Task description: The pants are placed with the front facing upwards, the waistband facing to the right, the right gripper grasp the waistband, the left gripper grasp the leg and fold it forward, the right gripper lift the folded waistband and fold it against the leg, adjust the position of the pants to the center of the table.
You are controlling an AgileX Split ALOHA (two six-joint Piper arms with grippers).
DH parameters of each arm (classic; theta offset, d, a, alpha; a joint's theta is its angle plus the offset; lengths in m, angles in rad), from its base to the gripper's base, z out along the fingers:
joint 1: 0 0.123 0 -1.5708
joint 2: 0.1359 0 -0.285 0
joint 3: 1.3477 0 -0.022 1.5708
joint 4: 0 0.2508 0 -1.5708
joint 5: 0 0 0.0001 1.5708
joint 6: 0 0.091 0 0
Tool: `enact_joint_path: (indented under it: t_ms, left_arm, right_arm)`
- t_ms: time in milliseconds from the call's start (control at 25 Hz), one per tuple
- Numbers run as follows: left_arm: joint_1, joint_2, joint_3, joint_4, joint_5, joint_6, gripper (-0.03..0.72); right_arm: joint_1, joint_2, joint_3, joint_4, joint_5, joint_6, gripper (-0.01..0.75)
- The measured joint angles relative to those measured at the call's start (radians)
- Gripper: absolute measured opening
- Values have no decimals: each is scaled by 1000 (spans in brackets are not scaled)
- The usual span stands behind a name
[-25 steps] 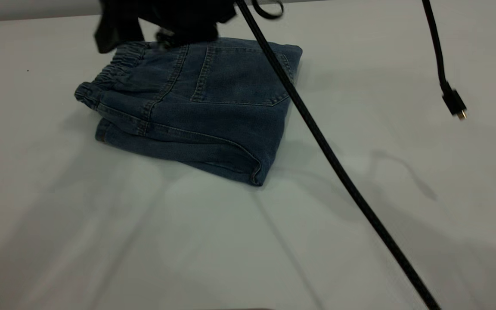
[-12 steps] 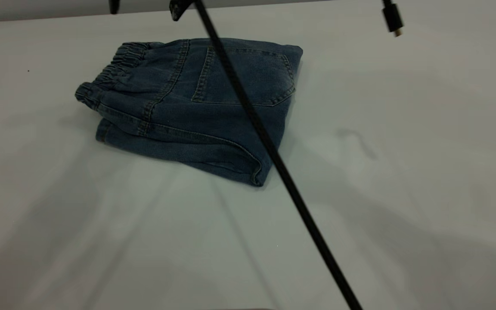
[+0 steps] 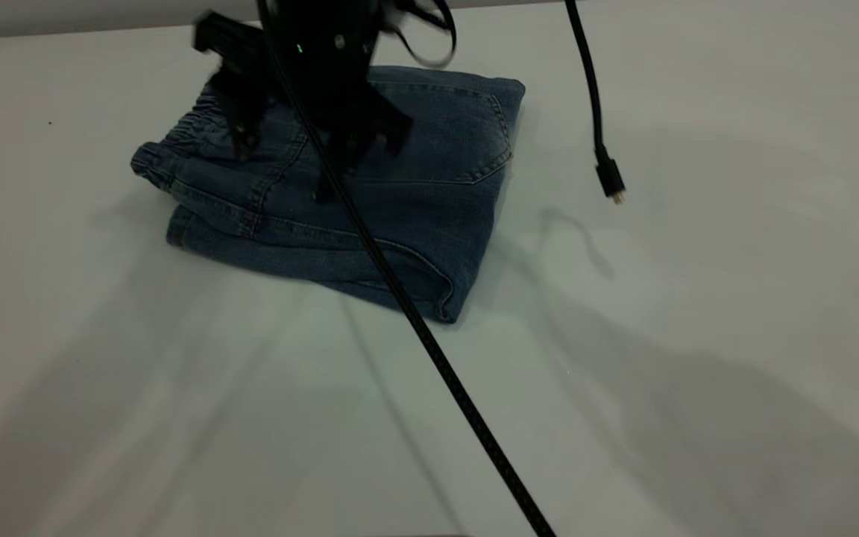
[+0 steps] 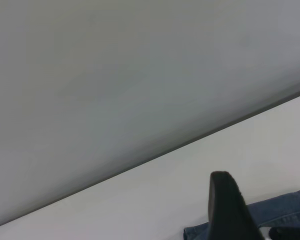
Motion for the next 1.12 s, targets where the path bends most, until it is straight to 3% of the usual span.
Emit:
enact_joint_path:
  t_ms: [240,440,680,1120]
  left_arm:
    - [0,0,0,-16,7,-5,337]
    - [0,0,0,-18,18,-5,337]
    - [0,0,0,-18,48,-8,337]
    - [0,0,0,-18,51,7,337]
  right_arm:
    - [-5,45,-7,-12,-20,177,473]
    - [-5,64,-17,-16,-14,224,473]
    - [16,65,-22,-45,27,90,471]
    - [34,67,-28,-242,268,-143,471]
